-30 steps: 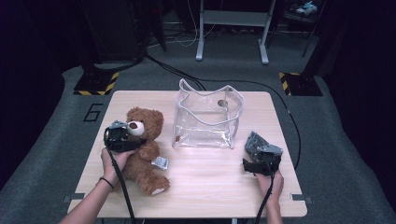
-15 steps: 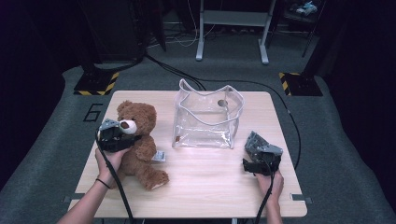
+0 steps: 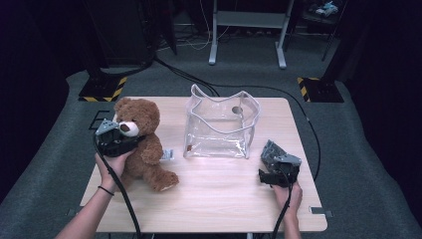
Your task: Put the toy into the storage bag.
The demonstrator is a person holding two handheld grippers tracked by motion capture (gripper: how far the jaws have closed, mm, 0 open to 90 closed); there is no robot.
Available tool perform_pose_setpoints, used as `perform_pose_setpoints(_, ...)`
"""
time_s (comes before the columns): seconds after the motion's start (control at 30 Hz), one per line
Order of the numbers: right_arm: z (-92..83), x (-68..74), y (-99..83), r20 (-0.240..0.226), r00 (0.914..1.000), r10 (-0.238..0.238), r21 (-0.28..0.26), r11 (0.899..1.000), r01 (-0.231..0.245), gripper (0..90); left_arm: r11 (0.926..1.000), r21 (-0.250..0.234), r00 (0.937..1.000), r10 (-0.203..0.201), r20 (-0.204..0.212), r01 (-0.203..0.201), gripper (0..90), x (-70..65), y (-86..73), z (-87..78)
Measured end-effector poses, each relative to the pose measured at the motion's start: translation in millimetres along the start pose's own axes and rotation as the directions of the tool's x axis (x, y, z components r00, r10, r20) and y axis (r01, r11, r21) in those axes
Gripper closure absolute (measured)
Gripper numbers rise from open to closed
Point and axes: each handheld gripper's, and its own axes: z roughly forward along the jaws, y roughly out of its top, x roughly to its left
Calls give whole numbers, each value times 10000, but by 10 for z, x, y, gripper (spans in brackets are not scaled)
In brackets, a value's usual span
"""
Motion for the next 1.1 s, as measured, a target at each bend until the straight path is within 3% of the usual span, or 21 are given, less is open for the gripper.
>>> perform_pose_setpoints(0.4,5,-2,2,51,9999,-90,-11,10000,90,5,9991,-380,9998,191,-116,-195,516,4,236,-15)
perform_pose_setpoints(1.1,18,19,7,169,9999,-19,70,10000,18,5,9964,-770,9993,351,97,-343,516,8,647,57)
